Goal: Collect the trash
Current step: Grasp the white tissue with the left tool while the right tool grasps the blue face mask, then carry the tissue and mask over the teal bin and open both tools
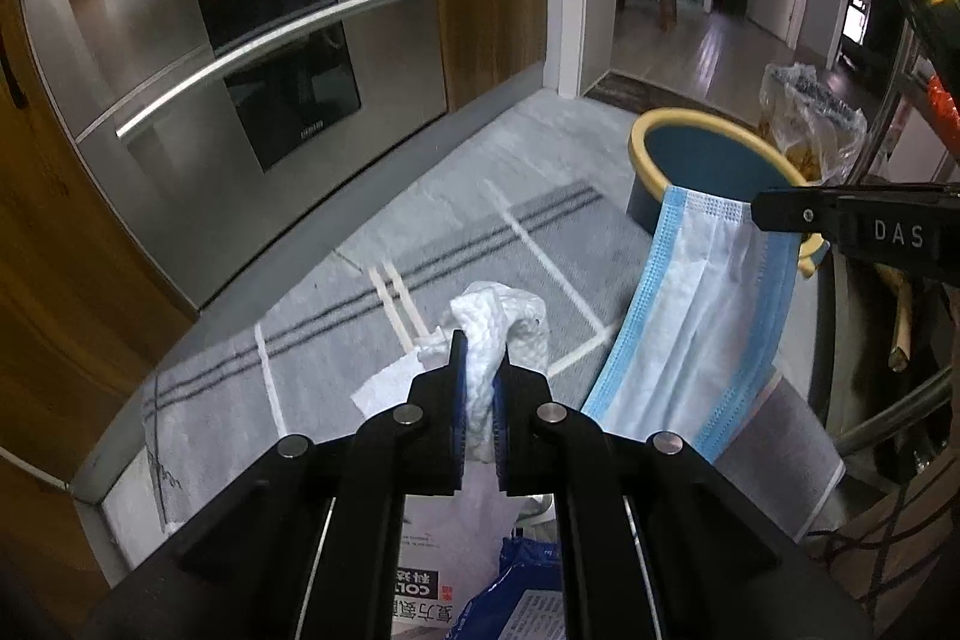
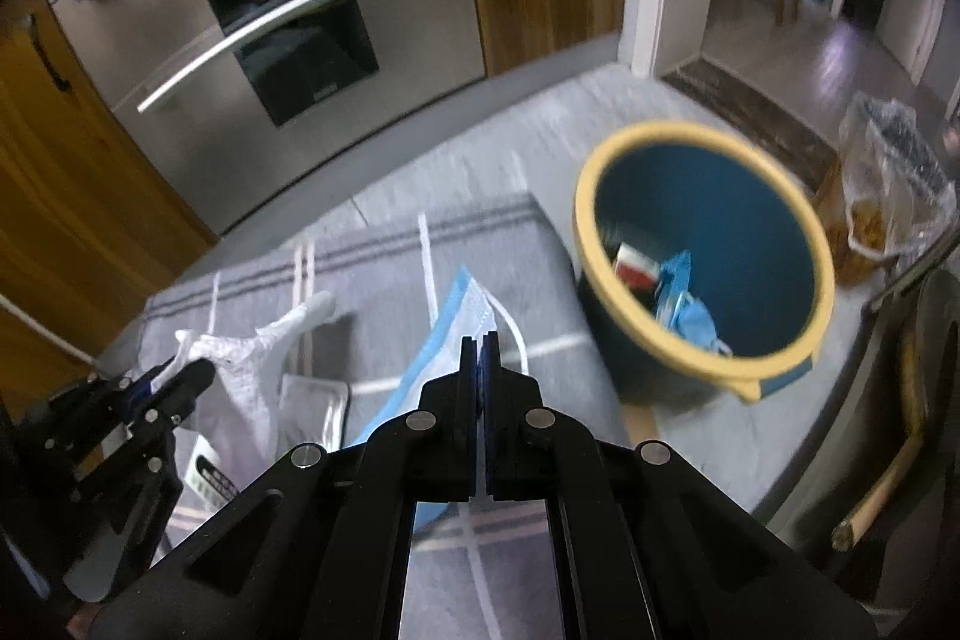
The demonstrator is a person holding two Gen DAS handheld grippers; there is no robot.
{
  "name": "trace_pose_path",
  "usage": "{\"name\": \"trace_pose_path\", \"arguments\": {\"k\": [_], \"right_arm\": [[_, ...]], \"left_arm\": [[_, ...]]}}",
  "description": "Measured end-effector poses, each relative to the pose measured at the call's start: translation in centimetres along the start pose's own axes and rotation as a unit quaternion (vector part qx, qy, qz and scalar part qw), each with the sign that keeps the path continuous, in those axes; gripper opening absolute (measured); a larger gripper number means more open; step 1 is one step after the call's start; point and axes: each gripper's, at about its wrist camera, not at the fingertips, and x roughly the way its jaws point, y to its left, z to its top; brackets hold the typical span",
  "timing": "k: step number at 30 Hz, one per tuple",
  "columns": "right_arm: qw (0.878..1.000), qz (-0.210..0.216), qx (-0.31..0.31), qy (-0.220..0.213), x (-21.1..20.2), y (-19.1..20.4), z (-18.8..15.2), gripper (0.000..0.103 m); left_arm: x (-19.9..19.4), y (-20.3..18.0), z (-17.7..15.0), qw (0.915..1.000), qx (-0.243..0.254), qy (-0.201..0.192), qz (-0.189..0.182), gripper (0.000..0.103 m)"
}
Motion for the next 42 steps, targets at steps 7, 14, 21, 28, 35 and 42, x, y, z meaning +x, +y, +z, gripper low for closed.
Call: {"name": "trace_pose_path", "arguments": {"k": [7, 14, 21, 28, 35, 42], "right_arm": [[0.998, -0.002, -0.019, -0.059, -3.3, 0.2, 1.6, 0.002], [0.994, 0.002, -0.014, -0.106, -5.9, -0.9, 3.0, 0.002], [0.990, -0.005, 0.007, -0.138, -7.7, -2.9, 4.5, 0.002], [0.984, -0.022, 0.041, -0.169, -8.9, -6.1, 5.7, 0.002], [0.976, -0.029, 0.096, -0.192, -8.6, -9.5, 7.1, 0.002], [0.966, -0.045, 0.136, -0.214, -8.3, -12.9, 8.0, 0.002]], "left_arm": [[-2.0, -0.2, 1.4, 0.9993, -0.002, -0.036, -0.006, 0.007], [-4.1, -0.1, 2.6, 0.9973, -0.008, -0.071, -0.016, 0.007], [-5.0, -0.8, 3.4, 0.9958, -0.006, -0.086, -0.030, 0.007], [-5.8, -1.4, 4.5, 0.9945, -0.002, -0.097, -0.039, 0.007], [-6.8, -2.3, 7.1, 0.9917, -0.002, -0.110, -0.066, 0.007], [-5.9, -5.7, 11.3, 0.9886, 0.015, -0.124, -0.083, 0.007]]}}
